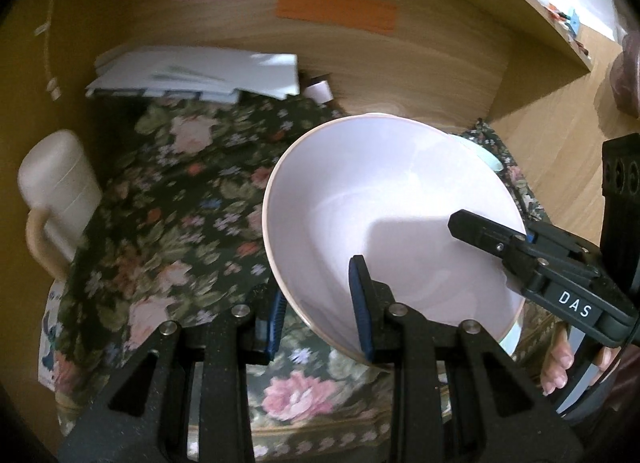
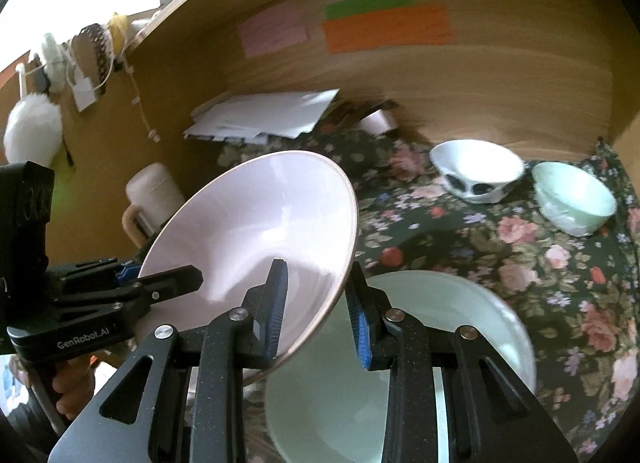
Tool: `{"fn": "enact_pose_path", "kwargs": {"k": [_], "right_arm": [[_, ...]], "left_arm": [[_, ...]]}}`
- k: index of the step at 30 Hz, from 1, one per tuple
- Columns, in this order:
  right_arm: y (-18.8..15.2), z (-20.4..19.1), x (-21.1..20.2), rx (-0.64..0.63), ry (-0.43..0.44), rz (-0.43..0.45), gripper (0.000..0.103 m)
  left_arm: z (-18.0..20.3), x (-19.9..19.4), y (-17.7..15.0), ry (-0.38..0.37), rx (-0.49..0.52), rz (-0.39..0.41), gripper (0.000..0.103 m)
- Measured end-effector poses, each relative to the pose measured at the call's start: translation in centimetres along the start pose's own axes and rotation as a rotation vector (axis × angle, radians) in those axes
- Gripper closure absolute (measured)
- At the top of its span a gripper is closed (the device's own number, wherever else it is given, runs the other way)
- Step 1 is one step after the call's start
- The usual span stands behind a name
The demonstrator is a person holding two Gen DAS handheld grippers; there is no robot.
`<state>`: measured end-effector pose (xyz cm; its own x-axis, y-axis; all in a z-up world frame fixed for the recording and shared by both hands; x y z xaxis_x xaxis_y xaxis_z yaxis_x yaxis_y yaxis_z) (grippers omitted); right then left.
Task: Organize plates and bowls
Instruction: 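Lift the pale pink bowl with both grippers and carry it over the plate stack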
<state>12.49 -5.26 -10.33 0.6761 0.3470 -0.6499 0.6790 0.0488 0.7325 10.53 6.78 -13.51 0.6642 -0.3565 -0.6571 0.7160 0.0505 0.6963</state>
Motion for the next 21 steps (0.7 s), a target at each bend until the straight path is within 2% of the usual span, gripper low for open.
{"fn": "enact_pose_path", "kwargs": {"k": [12, 21], "right_arm": [[-2.1, -4.6, 2.8, -0.051, 0.054, -0.075, 0.076], [-3.7, -5.3, 5.1, -0.06, 0.03, -0.15, 0.076]], "left_arm": [[-4.9, -1.7, -3.3, 0.043, -0.086, -0.015, 0.073], [-7.2, -0.3, -5.0, 0.039, -0.124, -0.061, 0.073]]}}
Point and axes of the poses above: each gripper's, at about its wrist camera, not at the fingertips, and x roughly the way its jaws point, z to its right, y to its top, the point moved 7 cm from there along x, roughly the way its jaws point, and after that the axes turned 14 degrees about -y, right-handed, at the moved point
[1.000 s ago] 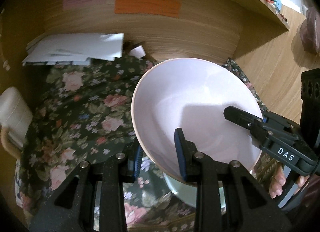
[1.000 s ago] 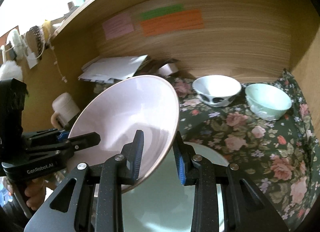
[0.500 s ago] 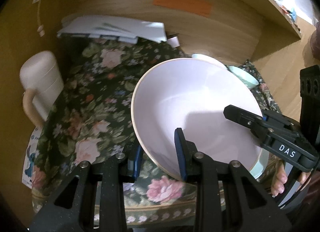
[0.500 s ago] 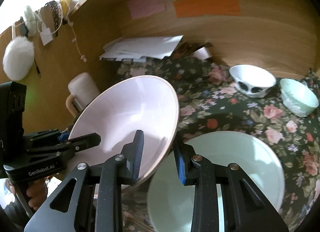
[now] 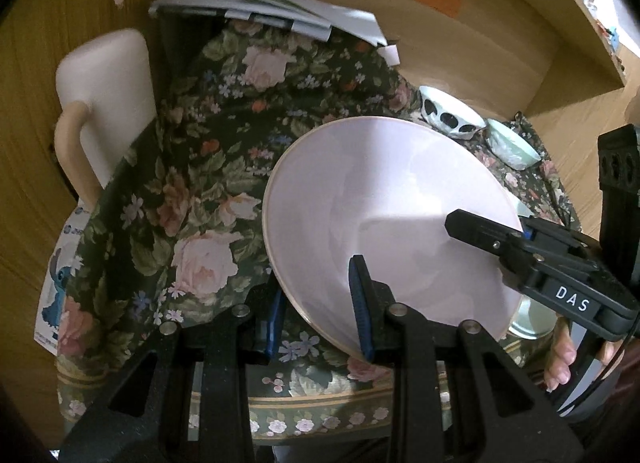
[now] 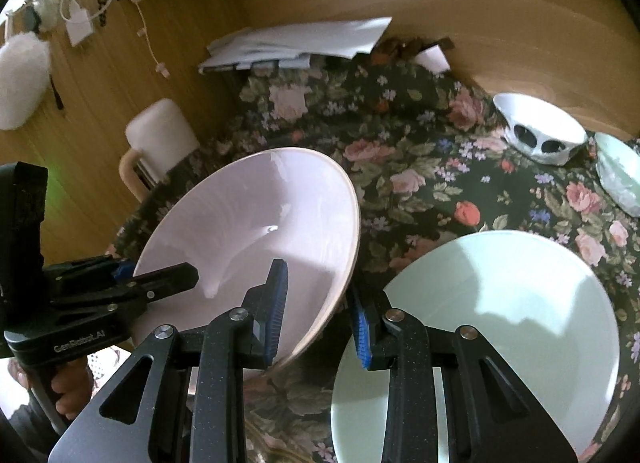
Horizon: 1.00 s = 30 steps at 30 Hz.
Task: Organize plates and bowls
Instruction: 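Lift the pale pink bowl with both grippers and carry it over the plate stack, then lower the pink bowl onto the mint green plate and open both grippers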
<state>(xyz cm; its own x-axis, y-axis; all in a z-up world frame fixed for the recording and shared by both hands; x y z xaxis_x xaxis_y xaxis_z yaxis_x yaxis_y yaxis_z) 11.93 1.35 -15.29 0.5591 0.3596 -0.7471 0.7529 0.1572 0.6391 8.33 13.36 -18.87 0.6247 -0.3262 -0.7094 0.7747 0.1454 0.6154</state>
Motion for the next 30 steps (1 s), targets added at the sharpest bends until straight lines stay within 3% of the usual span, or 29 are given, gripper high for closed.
{"fn": "enact_pose_path", "kwargs": {"k": [7, 18, 22, 30], "right_arm": [[-0.6, -0.4, 1.2, -0.01, -0.014, -0.052, 0.075], [-0.5, -0.4, 1.3, -0.014, -0.01, -0.054, 0.072], [-0.1, 0.3, 0.3, 0.004, -0.013, -0.022, 0.072], [2.5, 2.9, -3.4, 0.021, -0.049, 0.105, 0.069]], "left_arm": [[-1.4, 1.1, -0.3, -0.009, -0.023, -0.026, 0.073], [-1.6, 1.3, -0.3, 0.008, 0.009, -0.01, 0.073], [-1.3, 0.5, 0.2, 0.045, 0.041, 0.03, 0.072], [0.3, -1.6, 2.6, 0.043, 0.063, 0.112, 0.058]]}}
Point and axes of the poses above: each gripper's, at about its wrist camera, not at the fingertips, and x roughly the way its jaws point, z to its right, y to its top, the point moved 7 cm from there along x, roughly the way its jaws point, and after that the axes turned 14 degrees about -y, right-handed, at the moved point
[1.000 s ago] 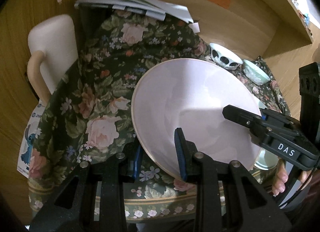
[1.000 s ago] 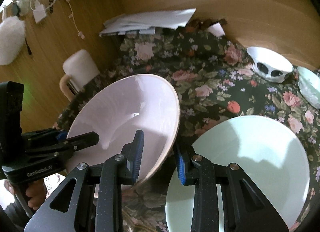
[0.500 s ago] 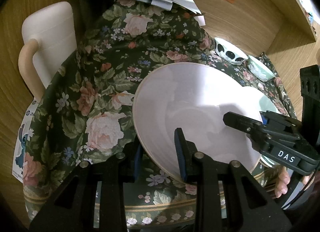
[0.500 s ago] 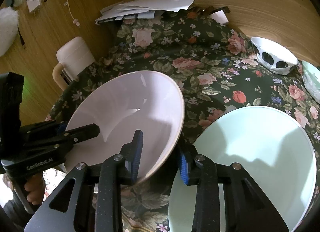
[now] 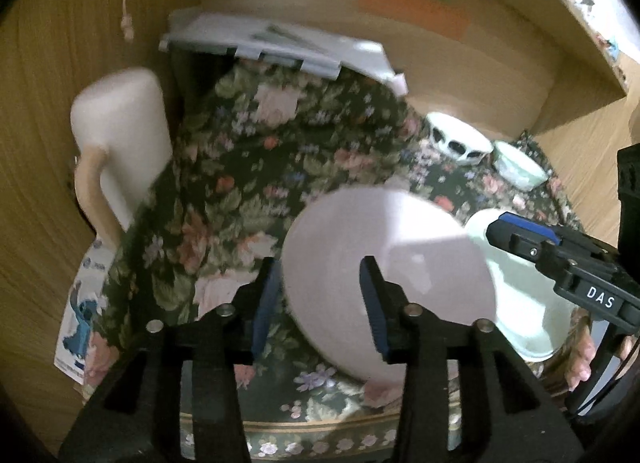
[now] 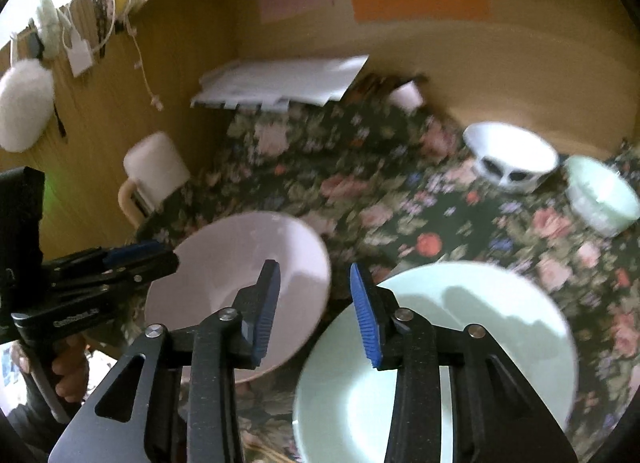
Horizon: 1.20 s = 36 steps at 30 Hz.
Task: Organize plates and bowls
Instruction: 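Lower the pink bowl onto the mint green plate and open both grippers, then move both grippers to the white patterned bowl and grip its rim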
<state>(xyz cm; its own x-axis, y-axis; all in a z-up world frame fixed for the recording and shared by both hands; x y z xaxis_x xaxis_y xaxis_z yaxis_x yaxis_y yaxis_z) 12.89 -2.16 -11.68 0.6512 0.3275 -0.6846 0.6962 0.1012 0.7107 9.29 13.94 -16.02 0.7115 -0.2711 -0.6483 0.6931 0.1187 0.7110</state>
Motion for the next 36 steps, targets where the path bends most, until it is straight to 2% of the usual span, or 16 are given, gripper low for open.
{"fn": "enact_pose_path", "kwargs": {"k": [6, 11, 16, 25, 28, 36], "right_arm": [[1.8, 3.3, -1.4, 0.025, -0.047, 0.04, 0.066], [3.2, 6.6, -2.2, 0.043, -0.11, 0.076, 0.059], [4.6, 10.7, -1.9, 0.085, -0.146, 0.078, 0.056], [6.1, 16.2, 1.8, 0.149, -0.155, 0.023, 0.056], [6.4, 17.2, 3.4, 0.172, -0.139, -0.01, 0.056], [6.8, 19.2, 8.0, 0.232, -0.142, -0.086, 0.056]], "left_arm": [[3.7, -0.9, 2.8, -0.029, 0.082, 0.073, 0.041], [6.7, -0.5, 4.8, -0.048, 0.136, 0.105, 0.028], [9.2, 1.4, 6.7, -0.066, 0.129, 0.104, 0.014], [9.2, 7.0, 8.6, -0.039, -0.01, 0.037, 0.012], [9.3, 8.5, 9.0, -0.002, 0.001, 0.036, 0.012], [9.7, 11.7, 9.6, 0.037, 0.054, 0.001, 0.012]]}}
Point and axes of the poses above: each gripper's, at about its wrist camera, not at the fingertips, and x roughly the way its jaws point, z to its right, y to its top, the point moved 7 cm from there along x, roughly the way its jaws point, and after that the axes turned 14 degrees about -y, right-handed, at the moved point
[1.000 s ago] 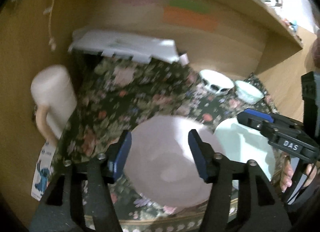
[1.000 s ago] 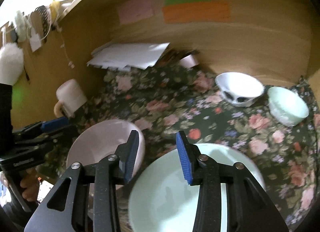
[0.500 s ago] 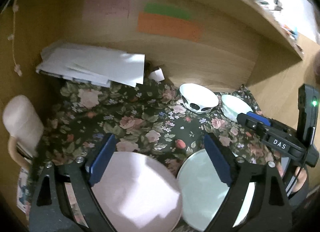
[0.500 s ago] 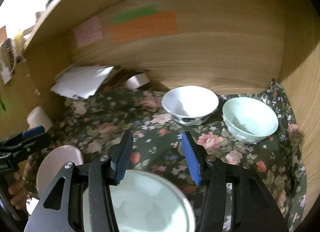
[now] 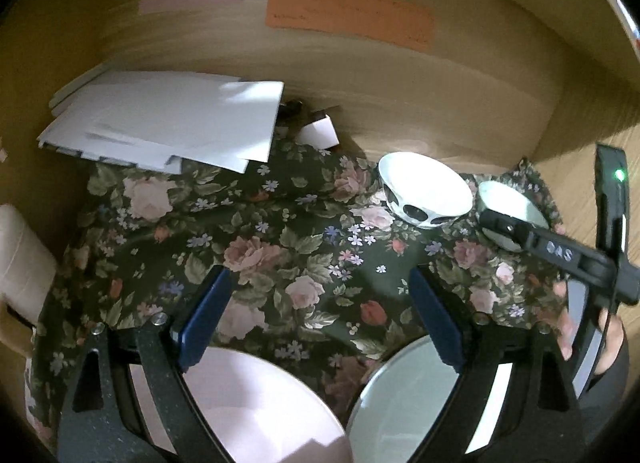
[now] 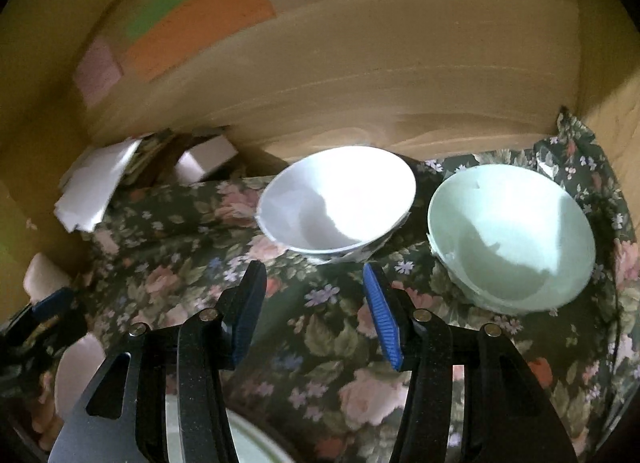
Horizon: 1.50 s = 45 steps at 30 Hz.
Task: Organize plates and bowls
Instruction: 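Move both grippers to the white patterned bowl and grip its rim, then lift the white patterned bowl off the cloth with both grippers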
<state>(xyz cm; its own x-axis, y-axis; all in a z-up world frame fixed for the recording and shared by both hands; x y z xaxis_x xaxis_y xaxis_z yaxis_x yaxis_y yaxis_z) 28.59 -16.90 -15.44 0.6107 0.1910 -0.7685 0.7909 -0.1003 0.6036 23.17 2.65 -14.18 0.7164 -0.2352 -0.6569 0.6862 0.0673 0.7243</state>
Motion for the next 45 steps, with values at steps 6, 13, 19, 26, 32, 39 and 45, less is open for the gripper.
{"fn": "enact_pose_path", "kwargs": {"k": [6, 13, 19, 26, 32, 39, 45], "right_arm": [[0.9, 0.9, 3.1, 0.07, -0.006, -0.058, 0.056], [1.2, 1.0, 5.8, 0.108, -0.031, -0.115, 0.056], [1.0, 1.5, 6.6, 0.127, -0.056, -0.139, 0.058], [0.7, 2.4, 7.0, 0.101, -0.051, -0.156, 0.075], [0.0, 2.1, 6.1, 0.002, -0.042, -0.158, 0.077], [-1.0, 2.3, 4.3, -0.041, 0.023, -0.156, 0.078], [-1.0, 1.9, 4.9, 0.001, 0.04, -0.165, 0.077]], "left_arm": [[0.2, 1.5, -0.1, -0.013, 0.019, -0.026, 0.012], [0.0, 2.7, 0.3, -0.041, 0.032, -0.05, 0.012], [-0.5, 3.1, 0.3, -0.039, -0.003, -0.062, 0.012], [-0.9, 3.1, 0.3, 0.009, -0.024, -0.066, 0.012], [0.7, 3.1, 1.3, 0.032, -0.007, -0.079, 0.012], [2.1, 5.0, 1.8, 0.057, -0.002, -0.122, 0.012], [1.1, 8.0, 2.5, 0.079, -0.046, -0.171, 0.012]]}}
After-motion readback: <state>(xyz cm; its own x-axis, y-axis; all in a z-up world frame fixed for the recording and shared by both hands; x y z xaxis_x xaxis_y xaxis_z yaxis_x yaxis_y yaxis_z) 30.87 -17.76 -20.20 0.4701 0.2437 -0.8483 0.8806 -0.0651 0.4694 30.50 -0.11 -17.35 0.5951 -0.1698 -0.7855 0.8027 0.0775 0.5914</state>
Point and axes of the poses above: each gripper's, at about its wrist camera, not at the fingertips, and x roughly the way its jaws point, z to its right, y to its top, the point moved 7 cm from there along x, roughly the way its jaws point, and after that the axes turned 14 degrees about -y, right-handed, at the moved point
